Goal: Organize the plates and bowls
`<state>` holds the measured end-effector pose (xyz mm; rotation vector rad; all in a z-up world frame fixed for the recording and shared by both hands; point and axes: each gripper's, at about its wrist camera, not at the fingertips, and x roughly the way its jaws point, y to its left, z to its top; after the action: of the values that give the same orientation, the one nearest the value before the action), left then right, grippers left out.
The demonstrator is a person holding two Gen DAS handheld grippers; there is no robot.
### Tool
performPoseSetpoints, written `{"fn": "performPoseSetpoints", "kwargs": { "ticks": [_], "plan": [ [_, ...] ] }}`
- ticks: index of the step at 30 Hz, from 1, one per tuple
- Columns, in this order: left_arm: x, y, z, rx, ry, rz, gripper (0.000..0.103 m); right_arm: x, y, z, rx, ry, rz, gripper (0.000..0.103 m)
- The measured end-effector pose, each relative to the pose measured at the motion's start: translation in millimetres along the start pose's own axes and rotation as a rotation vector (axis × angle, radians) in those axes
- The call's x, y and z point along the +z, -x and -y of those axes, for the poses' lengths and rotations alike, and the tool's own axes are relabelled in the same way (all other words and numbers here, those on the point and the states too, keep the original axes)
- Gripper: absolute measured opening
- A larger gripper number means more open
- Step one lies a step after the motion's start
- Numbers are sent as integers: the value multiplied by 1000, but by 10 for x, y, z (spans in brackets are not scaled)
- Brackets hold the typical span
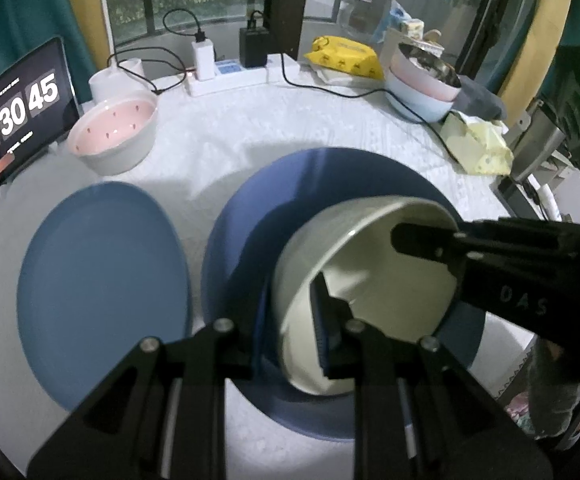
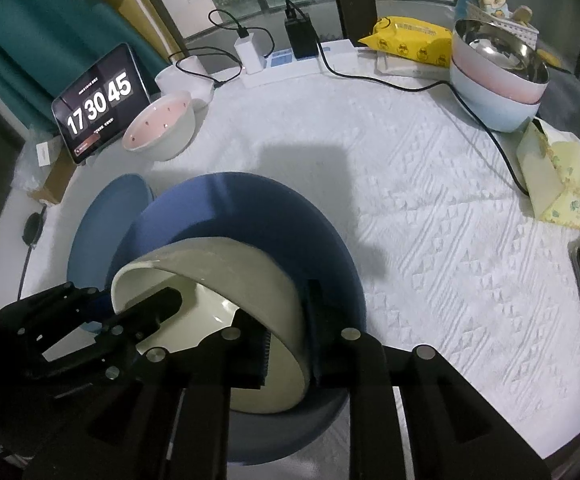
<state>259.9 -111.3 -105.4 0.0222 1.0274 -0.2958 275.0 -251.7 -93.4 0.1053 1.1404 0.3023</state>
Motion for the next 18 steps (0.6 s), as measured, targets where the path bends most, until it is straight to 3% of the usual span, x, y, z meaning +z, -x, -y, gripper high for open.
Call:
{"fn": "performPoseSetpoints", "kwargs": {
  "ticks": [11, 18],
  "plan": [
    [10, 113, -17, -15, -2, 34, 23, 30, 90, -10, 10, -2, 34, 26],
    [71, 194, -85, -17, 21, 71, 24, 81, 247, -4, 27, -3, 113, 26]
  ]
}}
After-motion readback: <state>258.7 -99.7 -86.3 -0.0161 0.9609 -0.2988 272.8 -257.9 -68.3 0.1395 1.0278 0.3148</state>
